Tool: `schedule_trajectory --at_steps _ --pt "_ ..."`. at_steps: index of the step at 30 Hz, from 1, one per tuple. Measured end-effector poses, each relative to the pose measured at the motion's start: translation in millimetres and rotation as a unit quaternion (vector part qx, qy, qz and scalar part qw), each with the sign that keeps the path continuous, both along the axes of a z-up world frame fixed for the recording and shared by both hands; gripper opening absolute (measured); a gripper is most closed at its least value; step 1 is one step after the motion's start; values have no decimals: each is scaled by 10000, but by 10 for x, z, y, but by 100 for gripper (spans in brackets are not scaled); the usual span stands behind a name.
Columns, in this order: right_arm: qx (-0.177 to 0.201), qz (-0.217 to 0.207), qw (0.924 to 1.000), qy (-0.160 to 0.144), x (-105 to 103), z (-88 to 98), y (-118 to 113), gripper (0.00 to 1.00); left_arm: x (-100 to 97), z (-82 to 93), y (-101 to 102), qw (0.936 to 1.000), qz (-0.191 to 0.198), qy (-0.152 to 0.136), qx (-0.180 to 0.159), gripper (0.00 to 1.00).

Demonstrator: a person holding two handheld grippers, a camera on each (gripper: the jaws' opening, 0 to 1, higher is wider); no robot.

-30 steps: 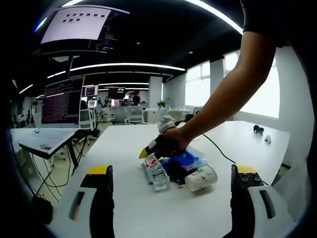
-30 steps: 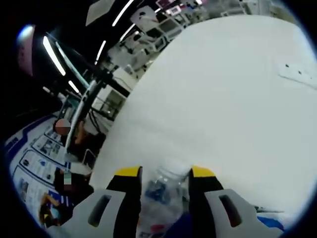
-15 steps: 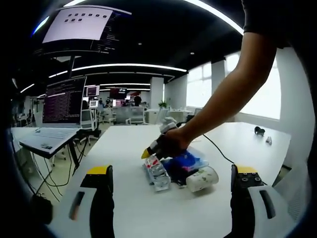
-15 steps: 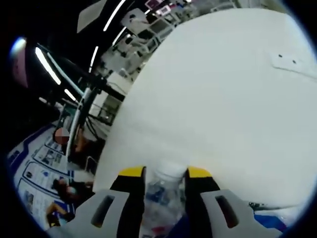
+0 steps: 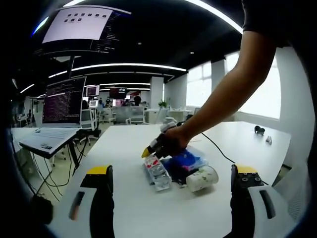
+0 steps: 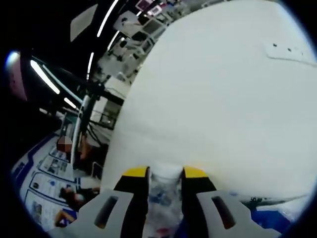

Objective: Arrange the tabletop items into an orderly group along one side of the table until the central work area is clear of visible clutter.

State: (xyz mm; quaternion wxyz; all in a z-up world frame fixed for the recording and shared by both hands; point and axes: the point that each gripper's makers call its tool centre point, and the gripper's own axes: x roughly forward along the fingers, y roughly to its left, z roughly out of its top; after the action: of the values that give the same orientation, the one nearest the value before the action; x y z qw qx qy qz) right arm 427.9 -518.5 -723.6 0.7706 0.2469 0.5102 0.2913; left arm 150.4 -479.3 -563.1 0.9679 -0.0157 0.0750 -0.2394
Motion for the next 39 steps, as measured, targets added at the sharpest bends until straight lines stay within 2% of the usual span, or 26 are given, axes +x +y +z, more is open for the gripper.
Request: schedule_trajectory --at_steps 8,16,29,39 --pt "48 16 9999 -87 -18 83 13 20 9 -4 5 10000 -3 -12 -9 100" --pt "130 169 9981 -583 -70 267 54 20 18 -13 -8 10000 -25 -11 19 100" --pt "214 327 9920 -1202 -230 562 85 19 11 -24 1 10000 -38 -29 45 100" --pt "95 787 9765 -2005 -472 868 148 19 -1 -10 12 10000 -63 -48 37 100"
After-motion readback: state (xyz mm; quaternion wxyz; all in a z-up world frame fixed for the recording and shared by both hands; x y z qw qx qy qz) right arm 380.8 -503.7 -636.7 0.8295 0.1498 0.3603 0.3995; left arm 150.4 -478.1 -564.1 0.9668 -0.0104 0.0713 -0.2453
